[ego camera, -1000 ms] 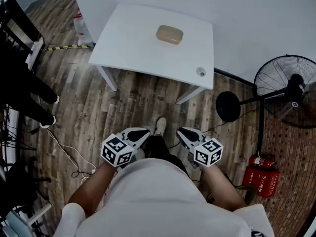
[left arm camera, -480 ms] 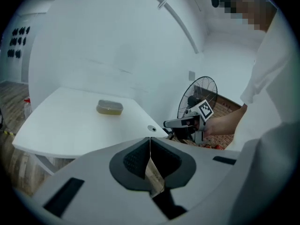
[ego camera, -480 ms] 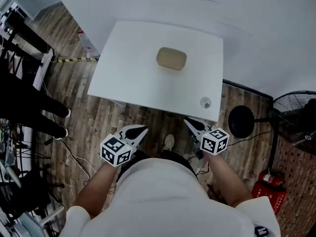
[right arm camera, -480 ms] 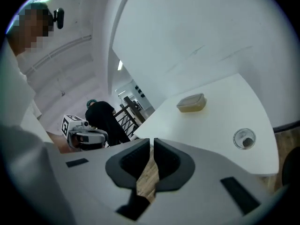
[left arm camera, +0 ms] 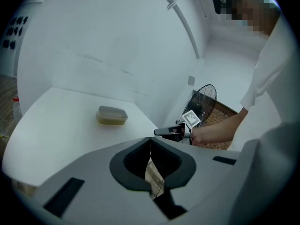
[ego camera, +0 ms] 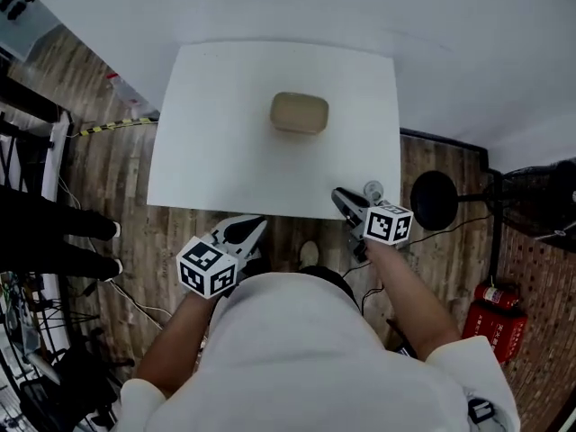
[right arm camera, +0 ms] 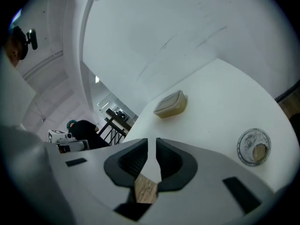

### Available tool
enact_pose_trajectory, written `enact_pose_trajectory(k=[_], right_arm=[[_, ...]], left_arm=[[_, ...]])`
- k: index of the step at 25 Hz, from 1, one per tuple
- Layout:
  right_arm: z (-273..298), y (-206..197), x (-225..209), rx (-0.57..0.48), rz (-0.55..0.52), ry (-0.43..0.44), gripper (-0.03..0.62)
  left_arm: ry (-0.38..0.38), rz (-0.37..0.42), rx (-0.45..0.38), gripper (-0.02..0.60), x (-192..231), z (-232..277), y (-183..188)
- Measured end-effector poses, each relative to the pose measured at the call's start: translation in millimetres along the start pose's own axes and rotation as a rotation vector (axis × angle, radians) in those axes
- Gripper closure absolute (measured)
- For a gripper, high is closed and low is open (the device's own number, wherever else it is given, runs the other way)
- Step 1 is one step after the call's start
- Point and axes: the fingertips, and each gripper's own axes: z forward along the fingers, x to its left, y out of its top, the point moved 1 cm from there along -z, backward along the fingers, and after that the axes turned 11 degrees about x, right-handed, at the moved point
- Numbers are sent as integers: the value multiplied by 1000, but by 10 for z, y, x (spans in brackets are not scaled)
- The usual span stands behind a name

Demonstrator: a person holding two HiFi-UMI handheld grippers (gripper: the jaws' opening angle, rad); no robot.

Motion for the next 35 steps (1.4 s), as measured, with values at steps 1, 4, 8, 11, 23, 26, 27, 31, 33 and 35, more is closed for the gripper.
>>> enact_pose_trajectory(k=[1, 4, 8, 11, 23, 26, 27, 31, 33, 35], right_arm=[[40, 48, -18, -11, 19, -11, 531], [171, 230, -32, -52, 62, -38, 520], [360, 431, -142, -101, 133, -49, 503], [500, 628, -221, -133, 189, -17, 483], [975, 1162, -842, -90, 329, 64, 418], [1077, 1168, -849, -71, 355, 107, 404], [1102, 1170, -855, -71, 371, 122, 395], [1130, 1266, -890, -89, 412, 178, 403], [1128, 1279, -896, -82, 420, 200, 447], [1120, 1277, -907, -71, 432, 211, 477]], left_arm=[[-7, 7, 3, 563, 67, -37, 29], [-31, 34, 14, 563, 257, -175, 99], [-73, 50, 19, 563, 482, -289, 115], [-52, 46, 24, 563, 672, -299, 159], [57, -5, -30, 563, 780, -90, 586], [79, -15, -16, 563, 766, -56, 590], [87, -21, -14, 563, 776, -48, 601], [102, -47, -11, 563, 791, 48, 650], [108, -43, -3, 563, 768, 112, 664], [109, -49, -5, 563, 756, 156, 700]])
